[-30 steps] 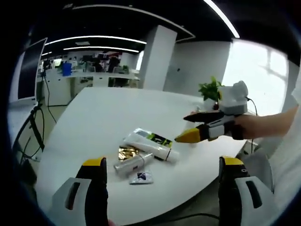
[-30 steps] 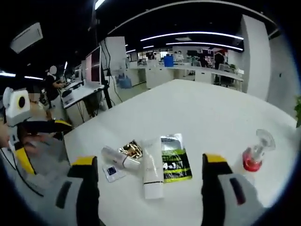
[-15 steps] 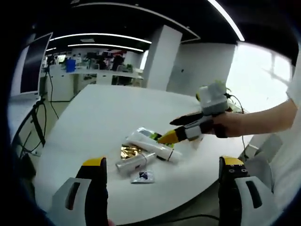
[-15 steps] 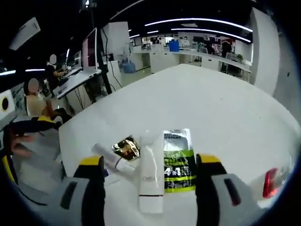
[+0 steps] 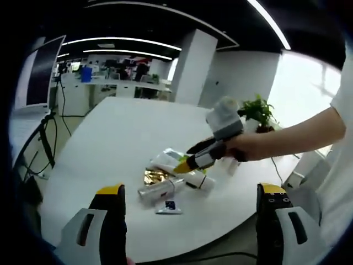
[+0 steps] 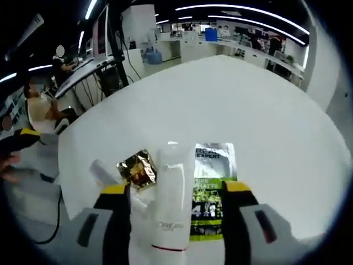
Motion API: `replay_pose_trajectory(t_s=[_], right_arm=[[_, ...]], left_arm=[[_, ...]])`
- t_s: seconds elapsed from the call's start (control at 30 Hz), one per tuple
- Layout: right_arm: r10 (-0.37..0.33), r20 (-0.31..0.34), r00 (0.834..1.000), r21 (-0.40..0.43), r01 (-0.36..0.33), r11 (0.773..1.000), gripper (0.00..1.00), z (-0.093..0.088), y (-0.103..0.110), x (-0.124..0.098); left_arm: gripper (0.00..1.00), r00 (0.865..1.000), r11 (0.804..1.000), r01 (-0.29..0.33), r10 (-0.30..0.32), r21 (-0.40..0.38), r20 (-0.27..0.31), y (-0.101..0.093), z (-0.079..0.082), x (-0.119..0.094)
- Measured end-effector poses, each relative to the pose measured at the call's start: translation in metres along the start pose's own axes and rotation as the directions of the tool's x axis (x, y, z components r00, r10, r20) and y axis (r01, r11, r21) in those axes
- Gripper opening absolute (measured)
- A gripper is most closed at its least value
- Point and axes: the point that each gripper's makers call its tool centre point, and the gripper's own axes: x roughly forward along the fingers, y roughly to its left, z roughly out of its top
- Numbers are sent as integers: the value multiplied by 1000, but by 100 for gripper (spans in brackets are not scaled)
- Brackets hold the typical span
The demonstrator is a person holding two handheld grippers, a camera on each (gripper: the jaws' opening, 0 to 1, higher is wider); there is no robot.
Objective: Arrange the skincare products in the storage area until every visible bottle or jar stands upright without overlapping.
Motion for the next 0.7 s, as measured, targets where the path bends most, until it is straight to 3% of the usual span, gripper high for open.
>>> replay_pose_trajectory(t_s=[0.53,0.7], right_arm=[[-26,-162,986,-169,-1,986,50,-4,5,35],[-32,-195,980,-176,-3,984,48,-6,4,39]], left_arm=[[97,1000,1000,-7,7,-11,-8,2,-2,1],[97,1000,1000,-11,11,-16,-7,3,-2,1]])
